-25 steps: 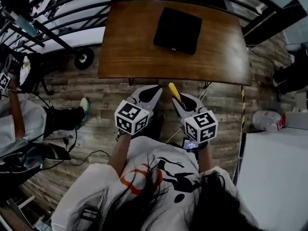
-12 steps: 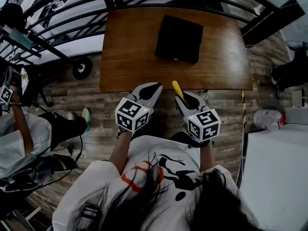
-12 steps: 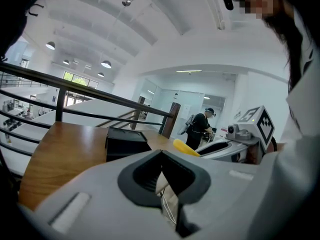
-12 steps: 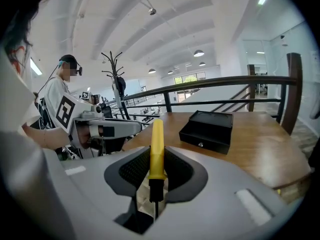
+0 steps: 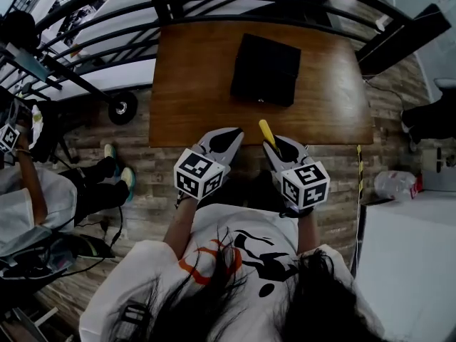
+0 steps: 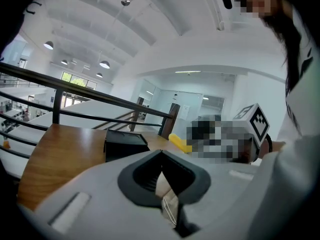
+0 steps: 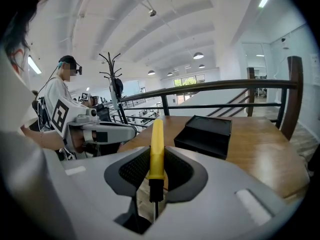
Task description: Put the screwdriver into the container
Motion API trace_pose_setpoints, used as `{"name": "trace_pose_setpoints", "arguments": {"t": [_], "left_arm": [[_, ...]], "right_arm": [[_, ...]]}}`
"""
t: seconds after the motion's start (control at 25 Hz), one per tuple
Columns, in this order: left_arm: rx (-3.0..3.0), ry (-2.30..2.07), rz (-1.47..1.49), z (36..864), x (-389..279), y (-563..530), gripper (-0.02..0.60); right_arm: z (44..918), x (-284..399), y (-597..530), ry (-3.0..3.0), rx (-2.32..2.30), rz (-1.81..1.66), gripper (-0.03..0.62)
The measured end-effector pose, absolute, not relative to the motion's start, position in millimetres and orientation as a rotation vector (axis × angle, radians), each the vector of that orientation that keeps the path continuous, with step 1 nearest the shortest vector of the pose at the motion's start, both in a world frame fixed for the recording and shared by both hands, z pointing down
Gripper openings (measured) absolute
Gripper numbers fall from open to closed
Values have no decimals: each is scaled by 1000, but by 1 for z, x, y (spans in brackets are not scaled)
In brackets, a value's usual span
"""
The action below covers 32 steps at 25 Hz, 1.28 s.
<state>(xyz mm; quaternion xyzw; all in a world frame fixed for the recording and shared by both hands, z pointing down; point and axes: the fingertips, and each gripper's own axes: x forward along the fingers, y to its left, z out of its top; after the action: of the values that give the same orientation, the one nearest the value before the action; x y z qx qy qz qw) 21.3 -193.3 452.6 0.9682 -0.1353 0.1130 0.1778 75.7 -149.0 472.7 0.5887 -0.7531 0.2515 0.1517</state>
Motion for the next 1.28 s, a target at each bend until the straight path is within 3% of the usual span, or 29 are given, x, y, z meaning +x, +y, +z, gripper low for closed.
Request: {"name": "trace_pose_setpoints", "arguments": {"t": [0.28,0.88,1.28], "left_arm": [[2688,-522,308,456,13,-239,0],[2622,-678,319,467,94,-282,0],[2588,-792,356,473,105,-299,0]], "right_arm": [[474,87,-192,-2189,1616,724,109],[492,176,-259,-2249,1430,737,109],[513,195,-298,-2281,1316,752,109]]}}
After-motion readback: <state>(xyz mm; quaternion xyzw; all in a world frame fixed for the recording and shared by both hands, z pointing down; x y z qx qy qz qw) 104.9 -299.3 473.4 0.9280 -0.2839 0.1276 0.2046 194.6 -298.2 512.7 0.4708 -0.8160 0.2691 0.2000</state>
